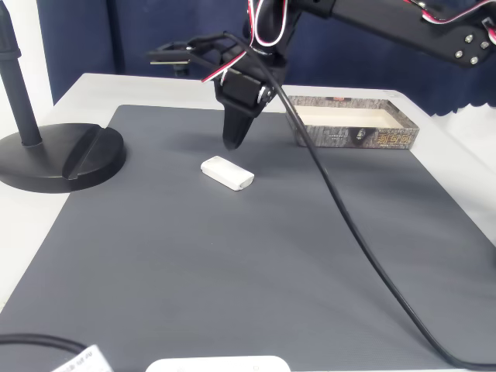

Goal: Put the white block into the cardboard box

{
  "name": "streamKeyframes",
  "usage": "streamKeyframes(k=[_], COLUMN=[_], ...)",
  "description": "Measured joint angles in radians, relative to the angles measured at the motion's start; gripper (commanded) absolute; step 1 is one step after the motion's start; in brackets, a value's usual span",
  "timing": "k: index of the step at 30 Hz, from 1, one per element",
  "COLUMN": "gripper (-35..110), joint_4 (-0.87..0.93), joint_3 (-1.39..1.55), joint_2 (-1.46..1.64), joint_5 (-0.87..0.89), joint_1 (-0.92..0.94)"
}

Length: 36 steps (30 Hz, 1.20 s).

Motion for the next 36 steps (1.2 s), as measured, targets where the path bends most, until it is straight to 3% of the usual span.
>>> streamKeyframes(k=[36], gripper=[-2], joint_4=[0.066], joint_3=[-0.261], joint_2=[-0.166], joint_5=[0.043], joint_1=[0.0])
